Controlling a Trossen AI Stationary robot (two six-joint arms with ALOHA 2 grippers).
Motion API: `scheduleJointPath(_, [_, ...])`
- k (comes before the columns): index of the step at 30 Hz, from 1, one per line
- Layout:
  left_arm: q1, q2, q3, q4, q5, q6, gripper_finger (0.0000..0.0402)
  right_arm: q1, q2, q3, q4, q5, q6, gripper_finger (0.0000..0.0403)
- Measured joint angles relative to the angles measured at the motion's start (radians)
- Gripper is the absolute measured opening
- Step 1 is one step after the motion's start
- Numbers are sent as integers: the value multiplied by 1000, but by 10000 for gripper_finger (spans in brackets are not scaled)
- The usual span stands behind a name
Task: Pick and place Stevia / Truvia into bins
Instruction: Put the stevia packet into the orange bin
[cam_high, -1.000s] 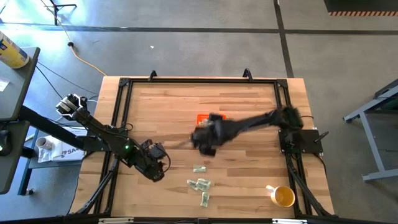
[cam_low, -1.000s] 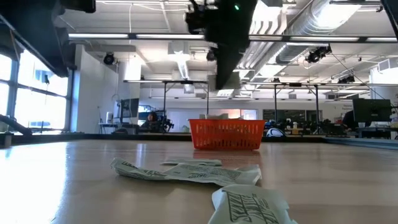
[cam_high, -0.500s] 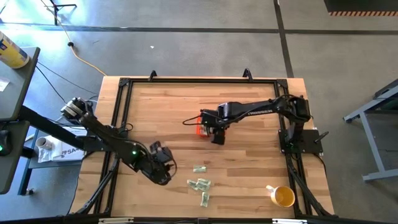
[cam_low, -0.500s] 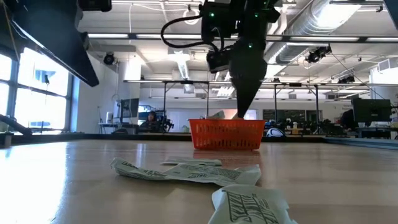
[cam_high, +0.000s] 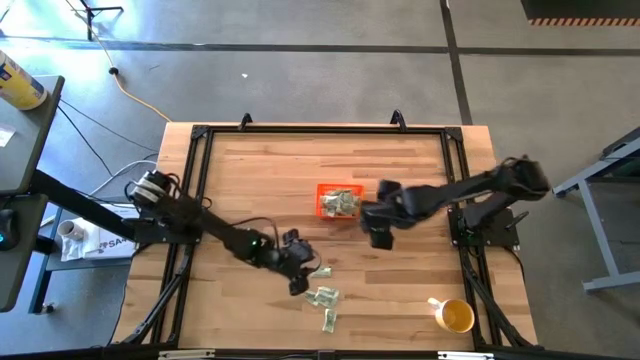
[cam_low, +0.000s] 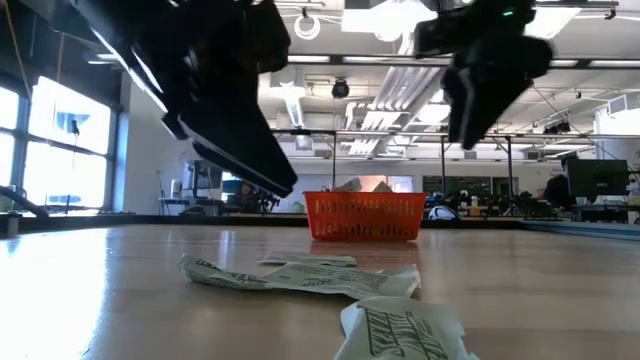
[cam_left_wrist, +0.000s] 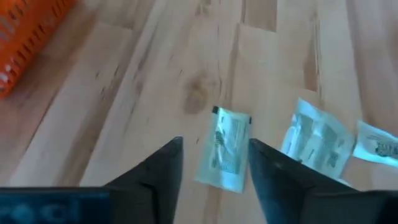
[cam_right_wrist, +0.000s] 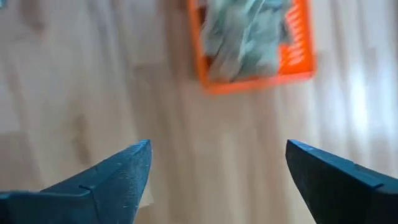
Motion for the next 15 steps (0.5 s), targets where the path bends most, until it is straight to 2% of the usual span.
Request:
scheduleJointPath(3, [32,7,5,-4,28,61,255,56,-69,-87,41,26,97,361])
scheduleJointPath(8, [84,23,5,0,169,143,309,115,-103,-166,113,82,173,358])
scheduleJointPath(11, [85,55,5,5,198,182,311,132,-97,-194,154,94,180,358])
scheduleJointPath(15, [81,111,5,27,227,199,287,141,-93,-223,191,120,213,358])
